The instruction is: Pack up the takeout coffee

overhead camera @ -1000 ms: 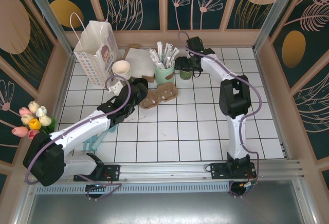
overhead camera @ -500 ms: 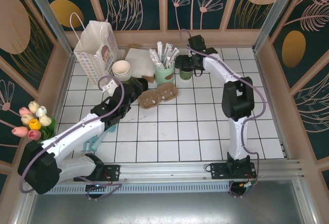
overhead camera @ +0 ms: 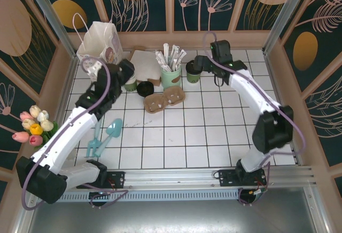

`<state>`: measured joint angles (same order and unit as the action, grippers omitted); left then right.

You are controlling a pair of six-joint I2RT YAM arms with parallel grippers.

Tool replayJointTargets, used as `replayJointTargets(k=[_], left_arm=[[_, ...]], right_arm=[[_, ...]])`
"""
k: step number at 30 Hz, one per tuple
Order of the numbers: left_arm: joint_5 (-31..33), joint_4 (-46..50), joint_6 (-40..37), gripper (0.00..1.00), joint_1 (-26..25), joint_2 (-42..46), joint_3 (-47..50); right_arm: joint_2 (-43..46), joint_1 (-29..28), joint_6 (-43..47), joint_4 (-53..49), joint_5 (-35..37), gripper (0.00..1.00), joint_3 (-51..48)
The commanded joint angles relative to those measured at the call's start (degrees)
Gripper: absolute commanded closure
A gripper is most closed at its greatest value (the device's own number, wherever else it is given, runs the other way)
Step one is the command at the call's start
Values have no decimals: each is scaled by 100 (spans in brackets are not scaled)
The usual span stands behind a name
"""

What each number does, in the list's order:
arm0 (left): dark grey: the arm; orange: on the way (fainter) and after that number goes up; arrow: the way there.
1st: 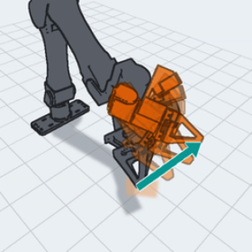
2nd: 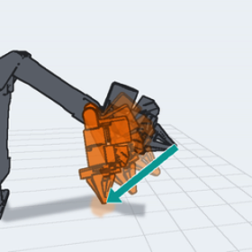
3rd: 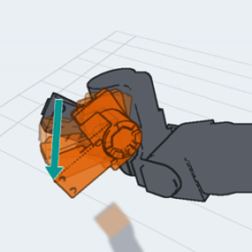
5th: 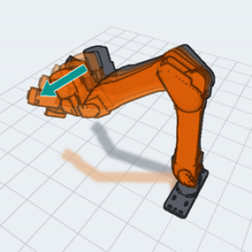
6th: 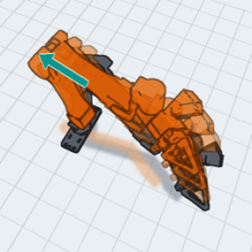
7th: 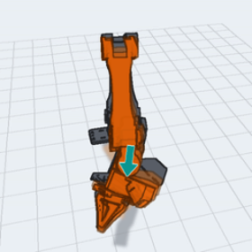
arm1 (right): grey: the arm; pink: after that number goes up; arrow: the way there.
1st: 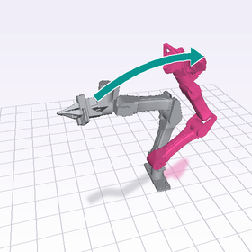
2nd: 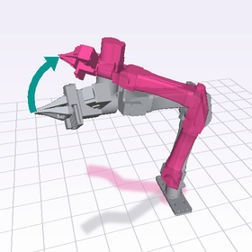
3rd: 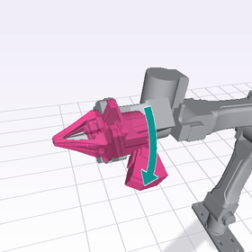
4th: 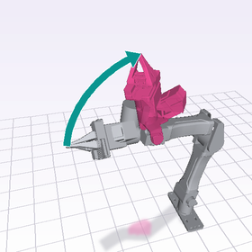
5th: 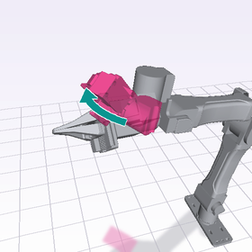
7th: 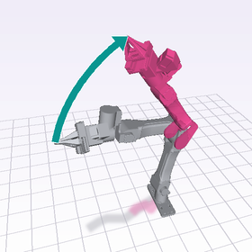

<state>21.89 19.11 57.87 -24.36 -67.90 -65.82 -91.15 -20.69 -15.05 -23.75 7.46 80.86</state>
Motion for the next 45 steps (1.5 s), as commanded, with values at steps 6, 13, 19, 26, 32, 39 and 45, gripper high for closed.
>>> replayJointTargets(k=[6, 13, 19, 26, 32, 39, 45], left_arm=[[-261, 1098, -459, 1, 1124, -524, -1360], [-849, 1305, 262, 2, 1746, -1365, -1892], [-417, 1574, 662, 1, 2059, -1880, -2384], [-1073, 1445, 897, 2, 2351, -2392, -2625], [-1178, 1984, 1071, 17, 2366, -2997, -3302], [-708, 1869, 936, 50, 2366, -3076, -3324], [-642, 1874, 820, 77, 2366, -3064, -3332]], right_arm=[[2189, 126, 32, 1608, 1188, 1, -2079], [2576, 590, -146, 1271, 283, 1, -2492], [2861, 583, -408, 1654, -59, 1, -2805], [3186, 589, -580, 1853, 100, 1, -3041], [3392, 586, -561, 1723, 362, 1, -3174], [3654, 589, -534, 1570, 502, 1, -3313], [3649, 588, -569, 1614, 369, 1, -3365]])
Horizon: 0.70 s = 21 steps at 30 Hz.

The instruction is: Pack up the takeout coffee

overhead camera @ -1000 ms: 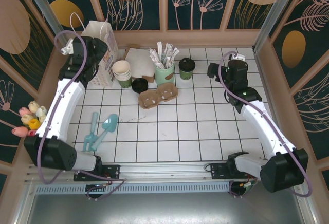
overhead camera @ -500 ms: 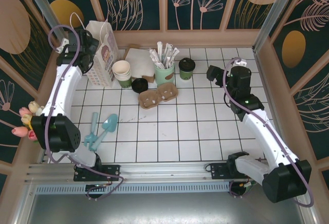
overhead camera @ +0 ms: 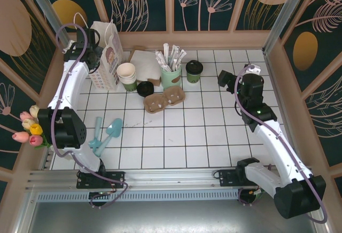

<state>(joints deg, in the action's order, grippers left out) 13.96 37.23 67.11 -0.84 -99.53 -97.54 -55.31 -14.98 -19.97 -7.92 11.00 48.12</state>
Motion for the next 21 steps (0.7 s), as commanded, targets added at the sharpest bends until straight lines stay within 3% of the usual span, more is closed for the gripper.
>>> replayJointTargets(k=[1, 8, 21], left_arm=[[143, 50, -125, 80, 9, 98, -176], [459, -35, -193, 100, 14, 456, -218], [1226, -93, 137, 100, 22, 1235, 324]], right_arm=[[56, 14, -79, 60, -16, 1, -88], [20, 17, -26, 244, -331, 1, -71], [-24, 7, 162, 454, -990, 1, -130]])
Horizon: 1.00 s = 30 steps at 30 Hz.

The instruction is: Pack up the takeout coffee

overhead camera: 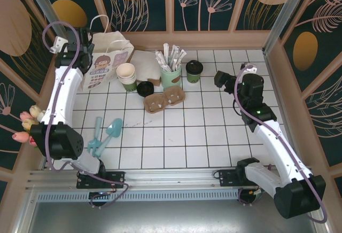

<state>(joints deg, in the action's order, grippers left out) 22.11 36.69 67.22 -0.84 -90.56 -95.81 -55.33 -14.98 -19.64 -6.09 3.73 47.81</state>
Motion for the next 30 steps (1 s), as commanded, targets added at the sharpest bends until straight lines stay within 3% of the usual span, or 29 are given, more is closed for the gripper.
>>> replayJointTargets(k=[1, 8, 13, 17, 27, 30], left_arm=[[508, -4, 125, 100, 25, 408, 174], [1059, 486, -132, 100, 23, 783, 141], [943, 1056, -694, 100, 23, 1115, 123], [648, 1217, -1499, 100, 25, 1567, 212], [-157, 2414, -2862, 100, 23, 2081, -262], [-598, 2393, -3114, 100, 23, 2270, -230]], right_arm=[[-50, -1, 142, 270, -265, 1, -89], [-216, -13, 136, 299, -263, 1, -32], [-448, -52, 214, 357, -919, 1, 37], [-768, -333, 293, 439, -1228, 1, 173], [-2056, -1602, 154, 599, -939, 3, 716], [-2514, -1834, -89, 832, -1262, 5, 829]])
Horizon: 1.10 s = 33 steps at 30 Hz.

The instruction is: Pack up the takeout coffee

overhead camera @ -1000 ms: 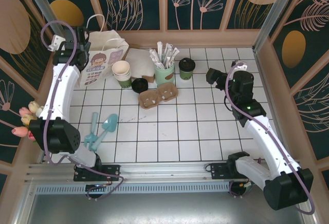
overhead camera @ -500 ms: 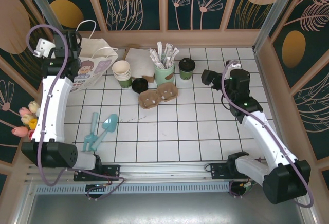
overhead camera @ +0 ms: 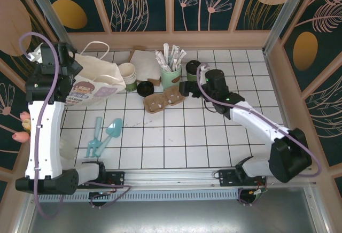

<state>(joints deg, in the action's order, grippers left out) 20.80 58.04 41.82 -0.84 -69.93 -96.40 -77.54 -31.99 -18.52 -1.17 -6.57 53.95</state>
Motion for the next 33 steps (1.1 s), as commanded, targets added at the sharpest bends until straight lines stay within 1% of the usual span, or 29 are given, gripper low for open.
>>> replayJointTargets(k=[1, 3, 4, 6, 7, 8, 10, 12, 18, 22, 33], left_arm=[[-668, 315, -636, 100, 23, 208, -171], [-1048, 430, -685, 100, 24, 184, -140], [-1307, 425, -702, 100, 23, 188, -83], [-2012, 333, -741, 100, 25, 190, 55], [-2285, 336, -748, 100, 23, 158, 83], [-2418, 388, -765, 100, 25, 130, 93], [-2379, 465, -802, 100, 29, 129, 112], [-2326, 512, -855, 100, 23, 154, 119], [-2621, 661, -1009, 100, 23, 216, 239], [-2692, 737, -1036, 100, 23, 275, 339], [-2760, 674, -1089, 100, 27, 320, 517]], right_arm=[[-498, -219, -247, 337, -257, 6, 311], [-868, -420, -248, 228, -152, 9, 562], [-1068, -541, -248, 164, 9, 10, 695], [-1448, -679, -254, -37, 203, 13, 989], [-1671, -710, -228, -195, 209, 16, 1183], [-1906, -724, -167, -395, 200, 19, 1389], [-2311, -771, -23, -756, 236, 25, 1763], [-2655, -821, 103, -1013, 279, 29, 2064], [-3461, -988, 427, -1518, 275, 37, 2798], [-3905, -1084, 505, -1859, 496, 40, 3245], [-4269, -1231, 510, -1966, 876, 45, 3486]])
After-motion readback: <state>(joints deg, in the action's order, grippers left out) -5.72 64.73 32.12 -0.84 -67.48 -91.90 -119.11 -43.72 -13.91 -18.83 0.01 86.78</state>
